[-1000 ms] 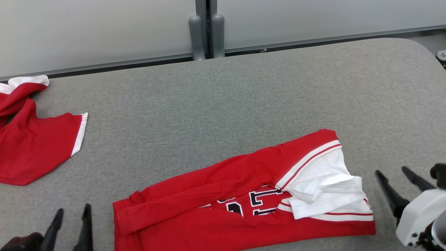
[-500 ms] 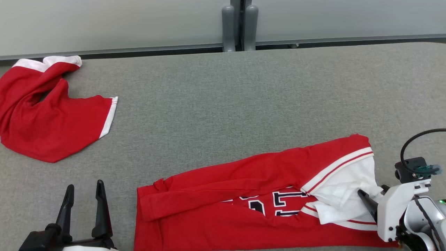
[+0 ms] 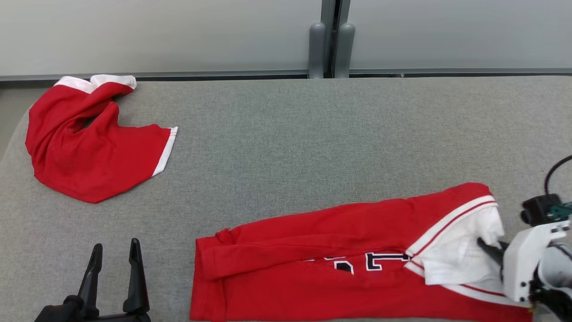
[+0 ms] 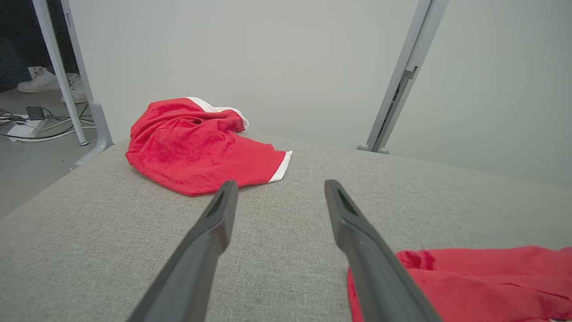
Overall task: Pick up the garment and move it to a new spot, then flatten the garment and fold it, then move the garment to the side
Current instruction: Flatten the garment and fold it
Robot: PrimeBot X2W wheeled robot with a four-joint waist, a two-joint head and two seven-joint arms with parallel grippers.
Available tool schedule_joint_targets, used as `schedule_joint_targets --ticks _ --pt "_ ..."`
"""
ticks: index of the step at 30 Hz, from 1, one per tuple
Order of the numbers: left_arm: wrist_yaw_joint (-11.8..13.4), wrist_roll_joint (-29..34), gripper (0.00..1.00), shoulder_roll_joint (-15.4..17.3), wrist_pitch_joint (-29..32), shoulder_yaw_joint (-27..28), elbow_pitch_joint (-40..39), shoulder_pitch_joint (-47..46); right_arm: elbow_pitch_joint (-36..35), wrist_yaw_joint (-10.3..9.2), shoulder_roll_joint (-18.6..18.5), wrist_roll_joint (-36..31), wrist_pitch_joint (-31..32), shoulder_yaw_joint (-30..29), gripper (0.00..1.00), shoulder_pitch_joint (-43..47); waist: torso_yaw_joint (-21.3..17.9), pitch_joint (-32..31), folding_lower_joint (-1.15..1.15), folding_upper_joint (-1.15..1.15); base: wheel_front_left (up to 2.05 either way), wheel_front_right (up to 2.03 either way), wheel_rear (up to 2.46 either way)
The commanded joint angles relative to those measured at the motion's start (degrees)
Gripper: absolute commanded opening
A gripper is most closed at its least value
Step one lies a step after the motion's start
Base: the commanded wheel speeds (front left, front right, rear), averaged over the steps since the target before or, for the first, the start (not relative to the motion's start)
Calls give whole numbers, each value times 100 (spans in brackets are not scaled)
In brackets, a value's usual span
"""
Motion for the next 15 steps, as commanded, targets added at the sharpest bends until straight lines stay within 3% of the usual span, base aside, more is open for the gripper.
schedule_joint_targets --ticks 1,9,14,15 --pt "-44 35 100 3 -9 59 3 11 24 -10 -214 8 22 -146 0 -71 1 -52 0 0 0 0 0" --pt "-28 -188 100 -35 -9 24 -17 89 -672 -7 -1087 -368 291 -1053 0 91 -24 -172 0 0 0 0 0" --pt "24 -271 100 -32 -9 2 -66 96 -1964 -5 -1043 -317 515 -910 0 386 -81 -146 0 0 0 0 0" --pt "24 -271 100 -32 -9 2 -66 96 -1964 -5 -1043 -317 515 -910 0 386 -81 -146 0 0 0 0 0"
